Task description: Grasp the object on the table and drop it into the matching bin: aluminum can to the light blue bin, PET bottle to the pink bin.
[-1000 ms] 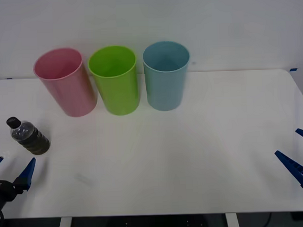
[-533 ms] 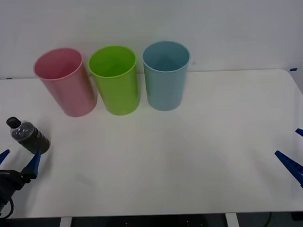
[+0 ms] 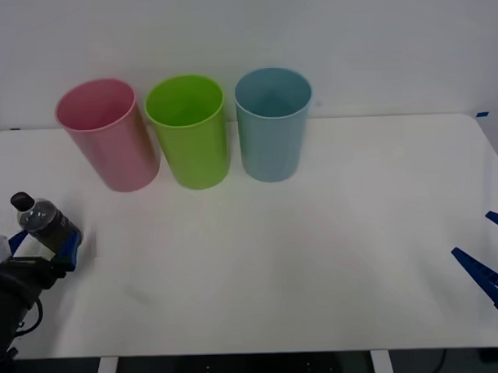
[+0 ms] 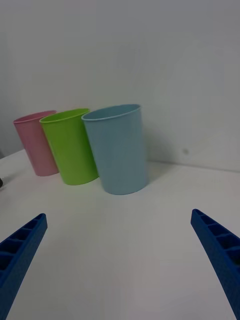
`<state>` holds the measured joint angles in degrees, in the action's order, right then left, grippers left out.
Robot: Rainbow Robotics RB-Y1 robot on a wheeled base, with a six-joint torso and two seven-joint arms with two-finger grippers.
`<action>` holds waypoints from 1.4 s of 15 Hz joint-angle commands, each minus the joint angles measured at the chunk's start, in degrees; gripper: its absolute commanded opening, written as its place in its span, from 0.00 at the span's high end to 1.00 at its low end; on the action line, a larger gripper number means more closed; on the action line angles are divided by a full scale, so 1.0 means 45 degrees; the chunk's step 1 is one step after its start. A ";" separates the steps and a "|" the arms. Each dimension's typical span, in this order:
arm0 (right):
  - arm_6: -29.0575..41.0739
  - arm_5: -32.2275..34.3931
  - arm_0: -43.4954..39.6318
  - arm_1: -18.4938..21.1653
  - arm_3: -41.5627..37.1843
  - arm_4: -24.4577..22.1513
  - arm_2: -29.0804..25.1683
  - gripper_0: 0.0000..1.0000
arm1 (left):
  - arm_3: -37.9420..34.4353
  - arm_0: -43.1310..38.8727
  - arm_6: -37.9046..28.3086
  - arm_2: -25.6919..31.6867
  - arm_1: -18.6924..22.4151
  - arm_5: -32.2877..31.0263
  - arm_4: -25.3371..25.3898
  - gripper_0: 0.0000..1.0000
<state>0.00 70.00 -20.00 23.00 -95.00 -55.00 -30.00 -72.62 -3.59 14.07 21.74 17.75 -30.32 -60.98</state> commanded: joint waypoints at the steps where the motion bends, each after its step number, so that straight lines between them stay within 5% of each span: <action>1: 0.0000 0.0000 0.0000 0.0000 0.0000 0.0000 0.0000 0.00 | 0.0453 0.0543 0.0019 0.0052 0.0001 0.0038 -0.0200 0.00; 13: 0.0000 0.0000 0.0000 0.0000 0.0000 0.0000 0.0000 0.00 | 0.1332 0.1461 0.0097 0.0072 0.0001 0.0175 -0.0395 0.02; 14: 0.0000 0.0000 0.0000 0.0000 0.0000 0.0000 0.0000 0.00 | 0.1332 0.1441 0.0116 0.0091 0.0001 0.0175 -0.0395 0.65; 15: 0.0000 0.0000 0.0000 0.0000 0.0000 0.0000 0.0000 0.00 | 0.1332 0.1441 0.0175 0.0111 0.0001 0.0175 -0.0414 0.91; 16: 0.0000 0.0000 0.0000 0.0000 0.0000 0.0000 0.0000 0.00 | 0.1332 0.1441 0.0233 0.0111 0.0001 0.0175 -0.0395 1.00; 21: 0.0000 0.0000 0.0000 0.0000 0.0000 0.0000 0.0000 0.00 | 0.1332 0.1402 0.0312 0.0111 0.0001 0.0136 -0.0375 1.00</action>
<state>0.00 70.00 -20.00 23.00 -95.00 -55.00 -30.00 -66.62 2.75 15.53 22.18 17.75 -29.61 -62.74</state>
